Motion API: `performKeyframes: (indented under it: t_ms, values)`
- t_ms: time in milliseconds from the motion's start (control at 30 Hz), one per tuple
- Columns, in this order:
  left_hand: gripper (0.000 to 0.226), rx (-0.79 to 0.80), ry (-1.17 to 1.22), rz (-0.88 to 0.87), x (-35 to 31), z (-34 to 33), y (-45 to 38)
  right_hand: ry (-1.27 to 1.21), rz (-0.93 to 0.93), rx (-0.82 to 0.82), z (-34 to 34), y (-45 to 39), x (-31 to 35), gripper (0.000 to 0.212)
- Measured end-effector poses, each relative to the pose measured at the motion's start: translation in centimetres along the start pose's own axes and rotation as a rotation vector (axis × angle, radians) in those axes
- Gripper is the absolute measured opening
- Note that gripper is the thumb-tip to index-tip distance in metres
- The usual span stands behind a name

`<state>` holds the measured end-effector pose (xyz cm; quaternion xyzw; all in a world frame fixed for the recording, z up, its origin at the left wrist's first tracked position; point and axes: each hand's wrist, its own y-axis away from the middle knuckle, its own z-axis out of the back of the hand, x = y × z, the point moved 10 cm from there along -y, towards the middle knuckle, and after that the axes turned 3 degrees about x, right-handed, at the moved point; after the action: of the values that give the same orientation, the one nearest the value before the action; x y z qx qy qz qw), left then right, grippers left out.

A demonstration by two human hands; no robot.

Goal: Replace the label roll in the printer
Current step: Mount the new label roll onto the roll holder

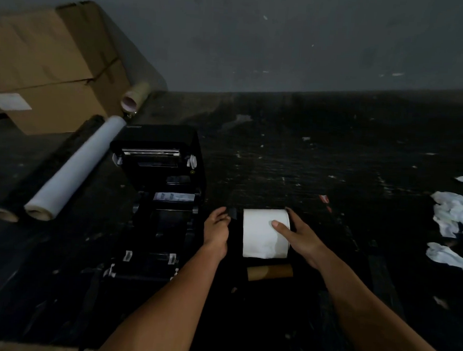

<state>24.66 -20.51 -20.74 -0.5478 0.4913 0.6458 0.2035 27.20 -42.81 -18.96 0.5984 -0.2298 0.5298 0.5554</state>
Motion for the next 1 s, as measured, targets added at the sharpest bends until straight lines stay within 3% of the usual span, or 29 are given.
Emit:
performKeyframes:
  t_ms: [267, 467, 733, 1000]
  values:
    - [0.032, 0.066, 0.089, 0.043, 0.8, -2.0, -0.4, 0.042, -0.019, -0.017, 0.3, -0.3, -0.3, 0.083]
    - [0.023, 0.02, 0.073, 0.022, 1.2, -1.7, 0.0, 0.041, -0.015, -0.032, 0.3, -0.2, -0.3, 0.074]
    - [0.003, -0.056, -0.001, -0.021, 0.8, -1.2, 1.3, 0.058, -0.016, -0.051, 0.3, 0.0, -0.2, 0.077]
    - [0.009, -0.078, 0.056, 0.044, 2.2, -0.8, 3.0, 0.049, -0.017, -0.058, 0.3, 0.3, -0.2, 0.098]
